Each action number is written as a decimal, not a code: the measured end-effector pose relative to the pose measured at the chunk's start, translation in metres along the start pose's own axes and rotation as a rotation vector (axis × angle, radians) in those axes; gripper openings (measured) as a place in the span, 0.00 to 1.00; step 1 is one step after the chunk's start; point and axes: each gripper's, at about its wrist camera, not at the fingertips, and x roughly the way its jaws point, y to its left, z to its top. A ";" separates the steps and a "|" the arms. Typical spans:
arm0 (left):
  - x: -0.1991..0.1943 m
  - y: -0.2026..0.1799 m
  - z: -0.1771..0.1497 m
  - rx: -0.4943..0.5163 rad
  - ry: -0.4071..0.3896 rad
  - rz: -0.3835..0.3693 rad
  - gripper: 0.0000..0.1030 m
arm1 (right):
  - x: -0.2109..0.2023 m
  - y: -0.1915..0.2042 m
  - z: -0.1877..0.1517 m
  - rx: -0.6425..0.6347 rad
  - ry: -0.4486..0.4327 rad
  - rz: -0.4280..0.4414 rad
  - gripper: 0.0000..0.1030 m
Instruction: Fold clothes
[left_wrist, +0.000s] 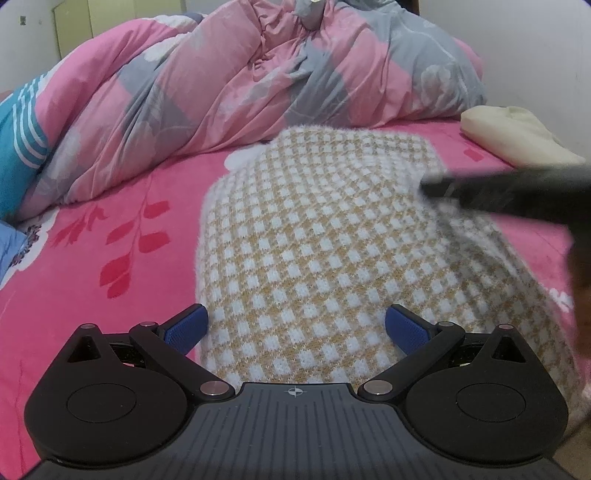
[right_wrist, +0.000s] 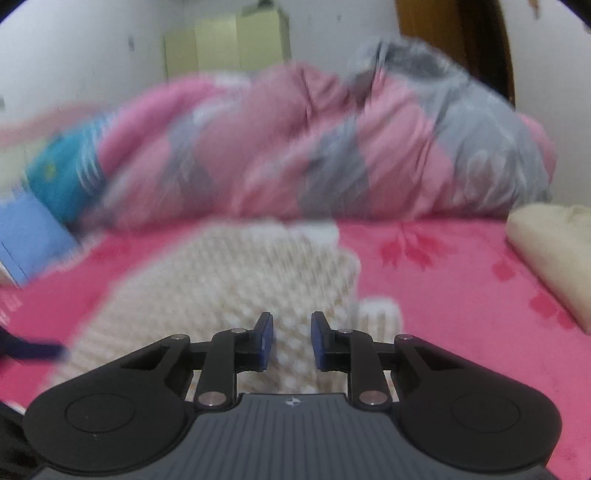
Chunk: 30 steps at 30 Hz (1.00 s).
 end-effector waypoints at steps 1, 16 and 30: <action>0.000 -0.001 0.000 0.003 -0.001 0.000 1.00 | 0.005 0.000 0.002 -0.002 0.004 -0.005 0.23; -0.003 0.000 -0.003 0.043 -0.031 -0.026 1.00 | 0.037 0.002 0.052 0.013 -0.011 -0.033 0.24; -0.010 0.035 -0.016 -0.014 -0.168 -0.201 1.00 | -0.036 -0.091 -0.011 0.480 -0.120 0.150 0.67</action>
